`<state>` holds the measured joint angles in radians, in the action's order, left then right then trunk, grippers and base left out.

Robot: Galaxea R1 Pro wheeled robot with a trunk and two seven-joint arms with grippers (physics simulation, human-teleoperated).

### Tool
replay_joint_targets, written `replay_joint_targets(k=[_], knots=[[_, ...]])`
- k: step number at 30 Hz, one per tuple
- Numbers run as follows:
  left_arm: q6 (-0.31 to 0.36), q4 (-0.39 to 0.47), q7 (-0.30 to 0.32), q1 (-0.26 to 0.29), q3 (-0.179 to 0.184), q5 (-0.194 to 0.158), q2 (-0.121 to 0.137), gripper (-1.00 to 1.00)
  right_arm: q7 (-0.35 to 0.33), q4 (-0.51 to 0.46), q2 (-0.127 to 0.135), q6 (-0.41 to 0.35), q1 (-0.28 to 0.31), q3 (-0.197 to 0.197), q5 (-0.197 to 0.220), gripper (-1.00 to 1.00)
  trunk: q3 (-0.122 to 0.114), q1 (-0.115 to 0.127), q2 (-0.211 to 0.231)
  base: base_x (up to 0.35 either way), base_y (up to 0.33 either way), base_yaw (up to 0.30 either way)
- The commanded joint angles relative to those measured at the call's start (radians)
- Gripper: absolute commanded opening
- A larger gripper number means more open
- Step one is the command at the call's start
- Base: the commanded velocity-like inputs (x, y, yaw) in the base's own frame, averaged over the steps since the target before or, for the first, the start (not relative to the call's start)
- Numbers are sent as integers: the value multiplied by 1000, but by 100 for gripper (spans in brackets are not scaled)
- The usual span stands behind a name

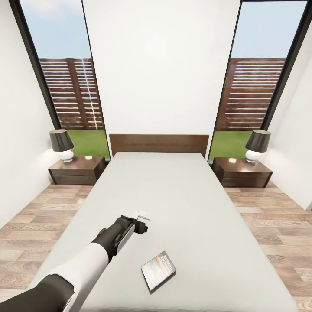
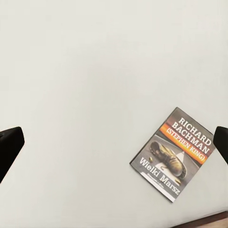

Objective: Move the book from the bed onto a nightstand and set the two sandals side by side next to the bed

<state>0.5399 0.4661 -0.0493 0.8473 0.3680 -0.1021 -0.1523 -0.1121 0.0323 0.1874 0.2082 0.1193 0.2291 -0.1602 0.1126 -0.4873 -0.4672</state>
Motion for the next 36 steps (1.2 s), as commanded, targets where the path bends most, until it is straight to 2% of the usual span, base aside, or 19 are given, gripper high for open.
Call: replay_joint_targets(k=[1, 22, 36], knots=[[5, 1, -5, 1, 6, -10, 1, 100, -2, 3, 0, 6, 1, 9, -9, 100, 2, -1, -2, 0, 0, 0], [23, 0, 1, 2, 6, -11, 1, 100, -1, 4, -3, 7, -4, 9, -9, 100, 2, -1, -2, 0, 0, 0], [57, 6, 65, 2, 6, -12, 1, 100, -2, 5, -10, 7, -4, 9, -10, 100, 2, -1, -2, 0, 0, 0]])
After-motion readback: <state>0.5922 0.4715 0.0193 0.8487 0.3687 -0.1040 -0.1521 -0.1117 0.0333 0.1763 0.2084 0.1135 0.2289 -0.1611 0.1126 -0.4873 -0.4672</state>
